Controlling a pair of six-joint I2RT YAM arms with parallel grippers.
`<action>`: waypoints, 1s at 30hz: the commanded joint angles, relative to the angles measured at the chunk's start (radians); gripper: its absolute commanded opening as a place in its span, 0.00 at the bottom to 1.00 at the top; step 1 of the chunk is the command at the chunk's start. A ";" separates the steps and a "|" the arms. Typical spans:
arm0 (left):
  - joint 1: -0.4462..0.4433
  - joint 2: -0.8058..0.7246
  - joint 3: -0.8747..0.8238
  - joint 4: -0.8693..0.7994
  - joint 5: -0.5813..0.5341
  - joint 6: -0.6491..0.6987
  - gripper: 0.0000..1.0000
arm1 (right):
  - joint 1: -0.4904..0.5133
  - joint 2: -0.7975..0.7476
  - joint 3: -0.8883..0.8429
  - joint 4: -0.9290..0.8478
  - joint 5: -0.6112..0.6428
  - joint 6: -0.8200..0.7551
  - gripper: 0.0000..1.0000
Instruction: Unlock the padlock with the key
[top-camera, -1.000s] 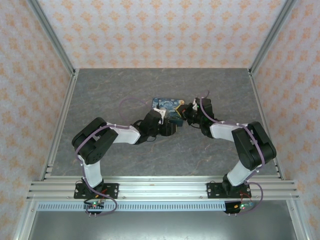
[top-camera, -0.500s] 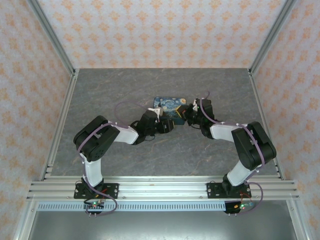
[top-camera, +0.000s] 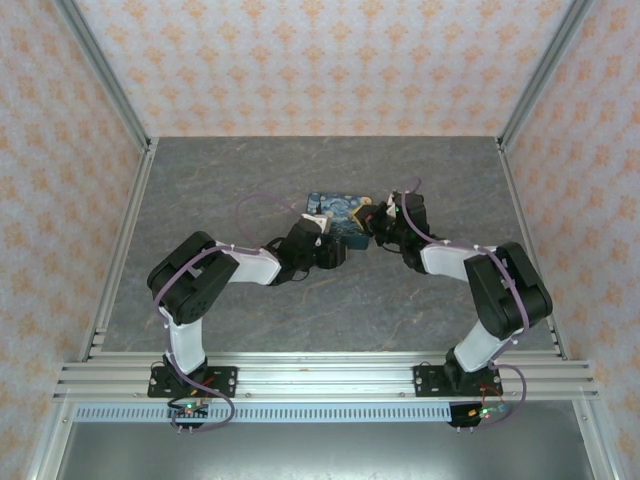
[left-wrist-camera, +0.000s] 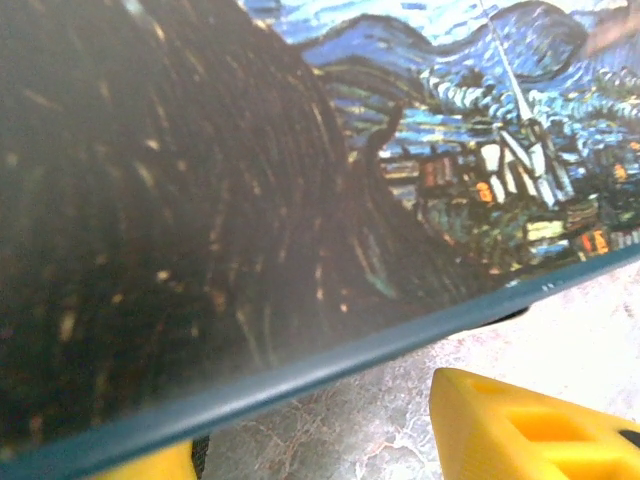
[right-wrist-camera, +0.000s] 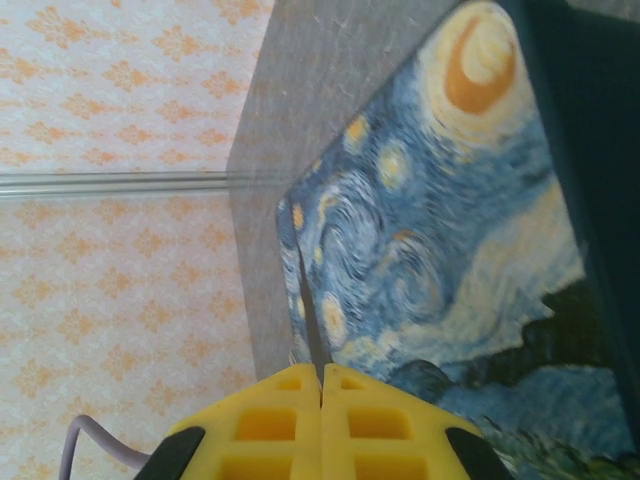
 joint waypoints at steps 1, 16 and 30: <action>-0.008 -0.028 0.030 -0.076 -0.067 0.077 0.60 | -0.009 -0.007 0.060 -0.026 -0.009 -0.025 0.00; -0.035 0.013 0.072 -0.081 -0.071 0.104 0.59 | -0.011 0.113 0.077 0.019 -0.010 -0.014 0.00; -0.051 0.093 0.128 -0.061 -0.076 0.084 0.59 | -0.011 0.130 0.056 0.031 -0.027 -0.016 0.00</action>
